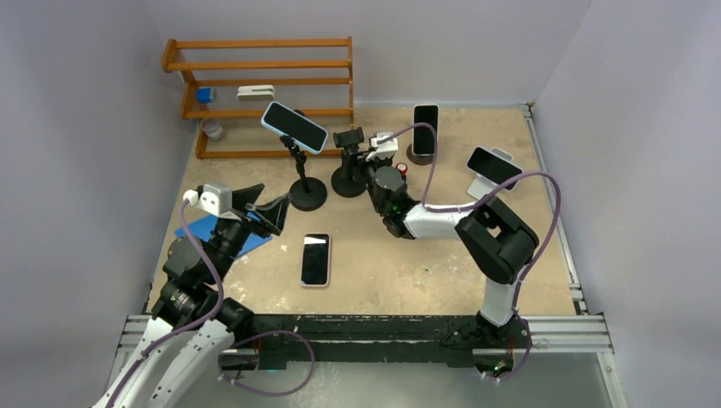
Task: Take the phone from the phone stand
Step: Place the phone stand at the center of the board, then pick up the phone stand with the phone at the center of the board.
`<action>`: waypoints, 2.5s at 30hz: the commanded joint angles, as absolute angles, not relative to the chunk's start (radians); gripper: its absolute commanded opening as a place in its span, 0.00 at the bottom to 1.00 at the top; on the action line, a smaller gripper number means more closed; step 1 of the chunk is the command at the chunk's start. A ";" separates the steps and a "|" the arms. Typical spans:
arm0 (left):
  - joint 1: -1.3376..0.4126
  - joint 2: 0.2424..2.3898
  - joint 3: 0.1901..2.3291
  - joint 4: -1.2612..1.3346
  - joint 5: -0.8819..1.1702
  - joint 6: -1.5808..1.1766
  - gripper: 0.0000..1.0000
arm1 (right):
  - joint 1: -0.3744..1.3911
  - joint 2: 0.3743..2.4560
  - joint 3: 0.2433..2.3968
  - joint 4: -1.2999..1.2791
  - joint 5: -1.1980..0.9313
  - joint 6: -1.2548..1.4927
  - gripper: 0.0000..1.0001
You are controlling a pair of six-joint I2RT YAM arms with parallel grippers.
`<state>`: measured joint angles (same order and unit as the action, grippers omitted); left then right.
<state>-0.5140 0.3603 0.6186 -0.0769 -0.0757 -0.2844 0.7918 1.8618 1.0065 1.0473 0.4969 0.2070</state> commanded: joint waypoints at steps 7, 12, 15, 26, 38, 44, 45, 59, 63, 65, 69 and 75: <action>-0.520 0.372 0.634 -0.057 -0.087 -0.284 0.68 | 0.843 1.647 0.847 1.013 0.518 0.216 0.91; -0.522 0.372 0.635 -0.062 -0.102 -0.290 0.68 | 0.905 1.464 0.769 0.881 0.549 0.232 0.93; -0.521 0.381 0.634 -0.063 -0.121 -0.291 0.69 | 0.930 1.356 0.765 0.746 0.562 0.260 0.93; -0.520 0.616 0.819 -0.202 -0.238 -0.448 0.86 | 0.933 1.091 0.759 0.508 0.434 0.348 0.92; -0.368 0.837 1.063 -0.308 0.003 -0.696 0.94 | 0.931 0.989 0.762 0.507 0.257 0.388 0.93; -0.098 0.918 1.050 -0.281 0.376 -0.822 0.90 | 0.930 0.917 0.739 0.497 0.178 0.372 0.93; -0.064 0.917 1.028 -0.264 0.416 -0.839 0.89 | 0.930 0.906 0.735 0.492 0.174 0.373 0.93; -0.003 0.962 0.860 0.082 0.520 -1.090 0.73 | 0.930 0.848 0.689 0.509 0.161 0.396 0.93; -0.003 0.983 0.873 0.098 0.495 -1.104 0.70 | 0.930 0.854 0.691 0.518 0.161 0.398 0.93; -0.003 0.998 0.882 0.098 0.485 -1.107 0.69 | 0.930 0.856 0.690 0.522 0.161 0.401 0.93; -0.003 1.023 0.881 0.116 0.472 -1.117 0.68 | 0.931 0.861 0.690 0.528 0.163 0.404 0.93; -0.003 1.064 0.900 0.130 0.464 -1.119 0.65 | 0.931 0.848 0.693 0.519 0.181 0.407 0.92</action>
<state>-0.0113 1.0492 0.8562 0.0643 0.4801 -1.1057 0.9348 0.8639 0.6941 0.4683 0.1688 0.3992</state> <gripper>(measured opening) 0.654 0.925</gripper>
